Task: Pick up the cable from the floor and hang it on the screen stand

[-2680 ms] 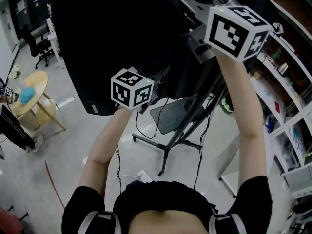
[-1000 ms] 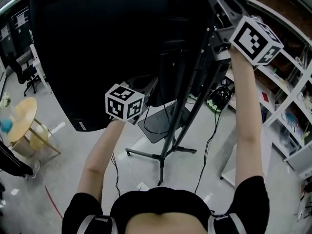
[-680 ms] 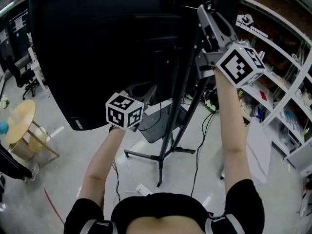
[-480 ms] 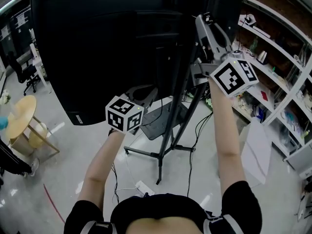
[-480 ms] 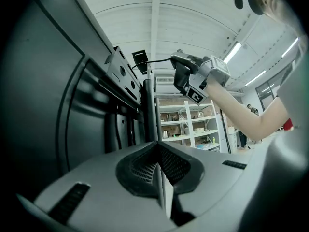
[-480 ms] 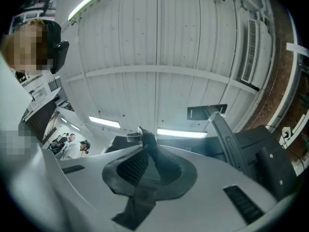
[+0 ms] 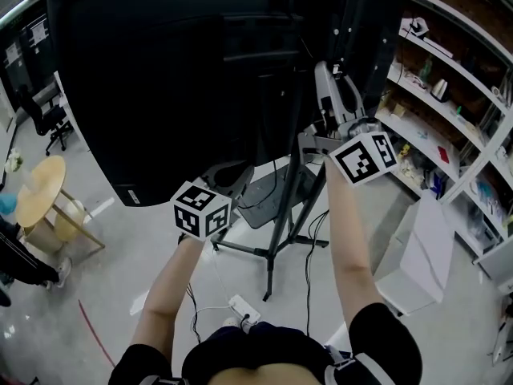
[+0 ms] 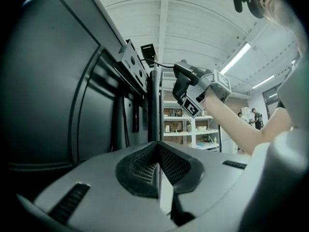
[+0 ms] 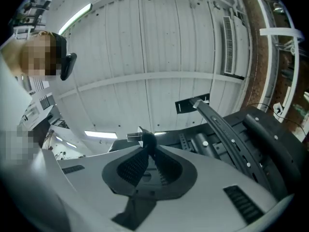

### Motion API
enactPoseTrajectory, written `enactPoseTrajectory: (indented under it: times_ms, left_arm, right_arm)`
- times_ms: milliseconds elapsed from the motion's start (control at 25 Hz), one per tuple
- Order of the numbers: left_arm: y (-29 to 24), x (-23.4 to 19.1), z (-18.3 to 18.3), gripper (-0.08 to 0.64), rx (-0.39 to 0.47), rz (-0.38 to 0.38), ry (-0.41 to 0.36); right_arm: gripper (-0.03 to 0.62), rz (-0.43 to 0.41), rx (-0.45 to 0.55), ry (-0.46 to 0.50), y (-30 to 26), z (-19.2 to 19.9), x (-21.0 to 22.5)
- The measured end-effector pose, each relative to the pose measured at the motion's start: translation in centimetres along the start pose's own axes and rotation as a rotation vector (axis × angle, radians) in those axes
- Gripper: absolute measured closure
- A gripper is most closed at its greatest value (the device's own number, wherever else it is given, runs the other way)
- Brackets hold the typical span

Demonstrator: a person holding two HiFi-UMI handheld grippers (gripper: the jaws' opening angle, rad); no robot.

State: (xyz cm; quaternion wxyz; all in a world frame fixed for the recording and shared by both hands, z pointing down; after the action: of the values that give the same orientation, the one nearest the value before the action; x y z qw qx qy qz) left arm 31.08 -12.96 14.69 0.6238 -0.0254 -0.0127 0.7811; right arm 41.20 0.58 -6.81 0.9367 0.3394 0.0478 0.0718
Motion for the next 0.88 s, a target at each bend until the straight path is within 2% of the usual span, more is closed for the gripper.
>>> enactPoseTrajectory:
  times_ms: [120,320,680,880]
  left_arm:
    - [-0.1,-0.1,1.0,0.552,-0.008,-0.004,0.028]
    - [0.1,-0.3,2.4,0.552,-0.015,-0.012,0.069]
    - [2.2,-1.8,3.9,0.552,-0.056,-0.048,0.074]
    - [2.9,-2.5,4.4,0.552,-0.07,-0.064,0.074]
  right_arm:
    - [0.537,0.006,0.04,-0.072,0.7,2.1,0.4]
    - [0.536,-0.016,0.167,-0.211,1.2,5.5,0.7]
    - [0.537,-0.064,0.451,-0.435,1.6,9.6,2.3]
    - [0.537,-0.12,0.541,-0.585,2.0,11.5,3.0]
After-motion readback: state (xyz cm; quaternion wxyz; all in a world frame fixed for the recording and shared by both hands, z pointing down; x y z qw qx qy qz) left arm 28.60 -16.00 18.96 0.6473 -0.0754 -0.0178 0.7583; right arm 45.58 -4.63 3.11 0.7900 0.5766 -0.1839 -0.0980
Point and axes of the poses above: the fingertips, and each gripper's own axes: y backward along the fingers, x to its right, z out of its underside, the point moved 5 cm from there along y, backward along the fingers, and after that the axes turned 5 degrees about -x, right-handed, at the moved point
